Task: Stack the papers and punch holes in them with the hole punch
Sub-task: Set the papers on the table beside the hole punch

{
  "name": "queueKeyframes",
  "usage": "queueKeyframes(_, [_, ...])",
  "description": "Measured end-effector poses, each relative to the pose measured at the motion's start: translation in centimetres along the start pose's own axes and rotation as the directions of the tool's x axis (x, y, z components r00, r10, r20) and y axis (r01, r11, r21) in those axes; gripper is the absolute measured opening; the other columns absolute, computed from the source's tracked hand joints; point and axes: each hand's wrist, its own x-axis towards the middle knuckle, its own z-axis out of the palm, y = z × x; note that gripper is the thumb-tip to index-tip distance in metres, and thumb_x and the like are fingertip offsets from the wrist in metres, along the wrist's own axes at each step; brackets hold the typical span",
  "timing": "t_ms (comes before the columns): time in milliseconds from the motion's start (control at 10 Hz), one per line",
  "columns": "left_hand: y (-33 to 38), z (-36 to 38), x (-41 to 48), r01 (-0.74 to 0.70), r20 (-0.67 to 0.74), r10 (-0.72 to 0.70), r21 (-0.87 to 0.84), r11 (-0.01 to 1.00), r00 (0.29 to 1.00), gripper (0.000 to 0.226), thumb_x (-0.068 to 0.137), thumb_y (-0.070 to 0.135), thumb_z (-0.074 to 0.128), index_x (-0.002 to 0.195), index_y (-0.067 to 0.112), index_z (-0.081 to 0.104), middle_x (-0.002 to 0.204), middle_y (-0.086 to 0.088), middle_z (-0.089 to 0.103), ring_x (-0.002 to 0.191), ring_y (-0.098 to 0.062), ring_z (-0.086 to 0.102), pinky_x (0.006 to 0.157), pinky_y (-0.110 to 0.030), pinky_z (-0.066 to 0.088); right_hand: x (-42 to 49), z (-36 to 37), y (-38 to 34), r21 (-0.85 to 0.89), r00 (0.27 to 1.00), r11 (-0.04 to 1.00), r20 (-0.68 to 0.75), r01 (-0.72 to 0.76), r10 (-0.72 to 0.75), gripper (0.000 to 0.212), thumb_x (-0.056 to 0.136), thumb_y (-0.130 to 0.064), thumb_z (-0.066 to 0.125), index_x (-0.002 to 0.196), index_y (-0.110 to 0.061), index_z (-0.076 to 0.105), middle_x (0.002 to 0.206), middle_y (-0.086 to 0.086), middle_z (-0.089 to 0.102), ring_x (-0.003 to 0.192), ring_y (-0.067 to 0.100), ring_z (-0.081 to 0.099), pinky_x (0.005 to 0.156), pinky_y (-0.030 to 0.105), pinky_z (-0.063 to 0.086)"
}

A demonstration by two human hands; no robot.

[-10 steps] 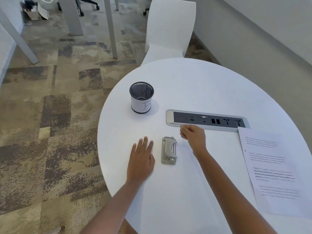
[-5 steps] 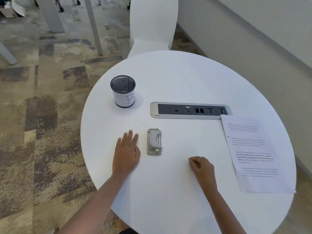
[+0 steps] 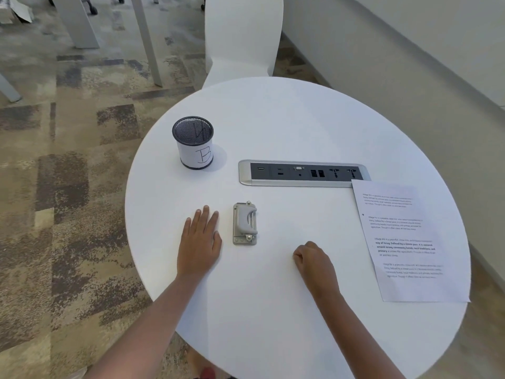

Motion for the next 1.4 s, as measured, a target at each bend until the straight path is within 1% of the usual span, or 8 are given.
queueKeyframes(200, [0.0, 0.0, 0.0, 0.0, 0.003, 0.0, -0.004, 1.0, 1.0, 0.051, 0.083, 0.023, 0.033, 0.125, 0.006, 0.055, 0.135, -0.017, 0.052, 0.121, -0.034, 0.053, 0.104, -0.039, 0.023, 0.7, 0.9, 0.0, -0.097, 0.996, 0.994, -0.057, 0.058, -0.064, 0.026, 0.077, 0.011, 0.047, 0.063, -0.009, 0.038, 0.069, 0.006, 0.035, 0.061, 0.026, 0.037, 0.041, 0.027, 0.015])
queueKeyframes(400, [0.1, 0.0, 0.0, 0.005, -0.001, -0.005, -0.02, 1.0, 1.0, 0.051, 0.083, 0.023, 0.032, 0.126, 0.007, 0.055, 0.135, -0.017, 0.052, 0.122, -0.033, 0.052, 0.105, -0.039, 0.022, 0.6, 1.1, -0.2, -0.111, 0.989, 0.989, -0.093, 0.101, -0.112, 0.06, 0.04, 0.017, 0.069, 0.056, -0.017, 0.023, 0.057, -0.002, 0.023, 0.045, 0.015, 0.023, 0.04, 0.012, -0.006])
queueKeyframes(500, [0.1, -0.1, 0.0, 0.006, -0.003, -0.006, -0.023, 1.0, 1.0, 0.051, 0.083, 0.023, 0.033, 0.125, 0.007, 0.055, 0.135, -0.017, 0.053, 0.122, -0.033, 0.052, 0.105, -0.039, 0.022, 1.2, 0.6, -0.2, -0.047, 0.992, 0.998, -0.118, 0.037, -0.042, 0.04, 0.055, 0.015, 0.056, 0.056, -0.015, 0.028, 0.057, 0.001, 0.028, 0.048, 0.019, 0.029, 0.037, 0.018, 0.007])
queueKeyframes(600, [0.1, -0.2, 0.0, 0.003, -0.001, -0.003, -0.02, 1.0, 1.0, 0.05, 0.082, 0.022, 0.033, 0.124, 0.007, 0.056, 0.134, -0.017, 0.053, 0.121, -0.034, 0.053, 0.104, -0.039, 0.023, 2.3, 0.4, 1.0, 0.316, 0.985, 0.934, 0.018, -0.167, 0.171, 0.019, 0.077, -0.003, 0.048, 0.06, -0.011, 0.045, 0.064, 0.002, 0.047, 0.06, 0.019, 0.043, 0.049, 0.026, 0.03])
queueKeyframes(800, [0.2, -0.3, -0.1, 0.006, 0.005, -0.006, -0.038, 0.999, 1.0, 0.05, 0.082, 0.021, 0.035, 0.125, 0.007, 0.056, 0.134, -0.017, 0.053, 0.121, -0.033, 0.053, 0.105, -0.04, 0.024, 4.7, -1.5, -1.1, 0.724, 0.944, 0.642, 0.039, -0.253, 0.329, 0.029, 0.081, -0.007, 0.053, 0.054, -0.012, 0.042, 0.053, 0.003, 0.045, 0.04, 0.001, 0.043, 0.045, 0.013, 0.033])
queueKeyframes(1000, [0.1, -0.3, 0.0, -0.001, 0.028, 0.002, -0.028, 1.0, 1.0, 0.049, 0.081, 0.02, 0.037, 0.124, 0.008, 0.056, 0.134, -0.016, 0.053, 0.121, -0.032, 0.053, 0.103, -0.041, 0.027, 10.1, -4.4, -9.5, 0.784, 0.99, 0.62, -0.055, -0.037, 0.128, 0.038, 0.081, -0.007, 0.052, 0.047, -0.019, 0.043, 0.047, -0.006, 0.045, 0.049, 0.008, 0.047, 0.063, 0.03, 0.046])
queueKeyframes(1200, [0.1, -0.4, 0.1, -0.009, 0.043, 0.01, -0.026, 1.0, 0.999, 0.049, 0.081, 0.021, 0.037, 0.124, 0.009, 0.057, 0.134, -0.014, 0.053, 0.122, -0.031, 0.053, 0.104, -0.041, 0.027, 14.5, -7.0, -19.4, 0.629, 0.97, 0.744, -0.219, 0.226, -0.109, 0.021, 0.082, -0.01, 0.051, 0.061, -0.013, 0.056, 0.054, -0.002, 0.053, 0.061, 0.016, 0.052, 0.055, 0.011, 0.036])
queueKeyframes(1400, [0.1, -0.4, 0.1, -0.011, 0.057, 0.013, -0.039, 0.999, 0.998, 0.05, 0.081, 0.021, 0.038, 0.125, 0.01, 0.057, 0.135, -0.013, 0.053, 0.123, -0.03, 0.052, 0.105, -0.041, 0.027, 17.9, -7.1, -24.1, 0.507, 0.943, 0.802, -0.262, 0.316, -0.206, 0.022, 0.085, -0.009, 0.047, 0.081, 0.006, 0.063, 0.083, 0.019, 0.067, 0.083, 0.033, 0.059, 0.074, 0.04, 0.046])
